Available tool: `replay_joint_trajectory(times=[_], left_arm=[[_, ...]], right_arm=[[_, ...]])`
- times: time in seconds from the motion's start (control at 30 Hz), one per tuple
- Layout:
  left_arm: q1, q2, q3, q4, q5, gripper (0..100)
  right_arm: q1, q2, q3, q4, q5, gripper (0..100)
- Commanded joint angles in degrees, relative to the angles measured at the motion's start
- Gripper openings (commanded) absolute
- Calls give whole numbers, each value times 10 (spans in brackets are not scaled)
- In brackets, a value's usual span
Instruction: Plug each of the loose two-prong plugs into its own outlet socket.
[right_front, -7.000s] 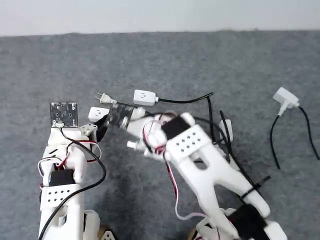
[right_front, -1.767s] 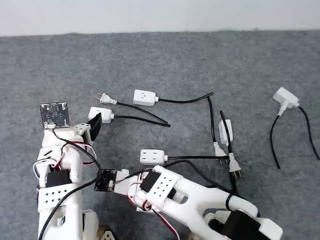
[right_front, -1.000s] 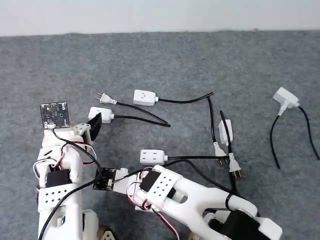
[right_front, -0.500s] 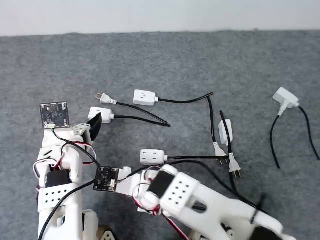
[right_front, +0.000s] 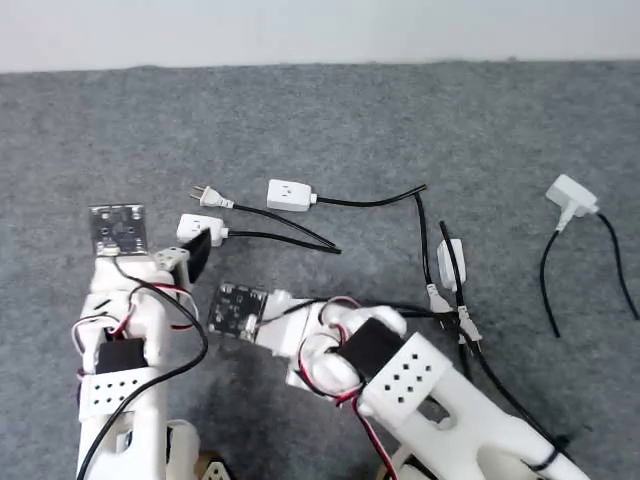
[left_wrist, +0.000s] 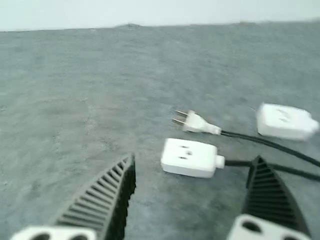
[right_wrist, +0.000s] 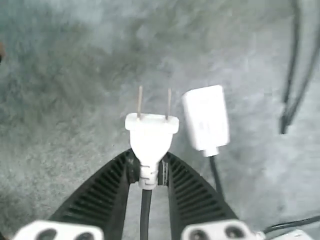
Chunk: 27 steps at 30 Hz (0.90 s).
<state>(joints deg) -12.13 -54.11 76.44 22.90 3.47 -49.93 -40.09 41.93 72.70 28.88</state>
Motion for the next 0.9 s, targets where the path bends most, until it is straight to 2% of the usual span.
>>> replay_joint_trajectory(times=[0.0, 0.17, 0.33, 0.47, 0.7, 0.87], left_arm=[[68, -16, -22, 26, -29, 350], [87, -69, -52, 114, -57, 350], [139, -202, -59, 220, -69, 350], [151, -322, -60, 294, -88, 350], [158, -478, -60, 372, -88, 350], [228, -498, -57, 401, -107, 350]], right_arm=[[17, -17, -80, 22, 9, 9], [41, -17, -95, 24, 30, 9], [58, -18, -95, 23, 34, 9], [68, -23, -96, 25, 33, 9], [69, -24, -98, 22, 32, 9], [69, -24, -105, 23, 32, 9]])
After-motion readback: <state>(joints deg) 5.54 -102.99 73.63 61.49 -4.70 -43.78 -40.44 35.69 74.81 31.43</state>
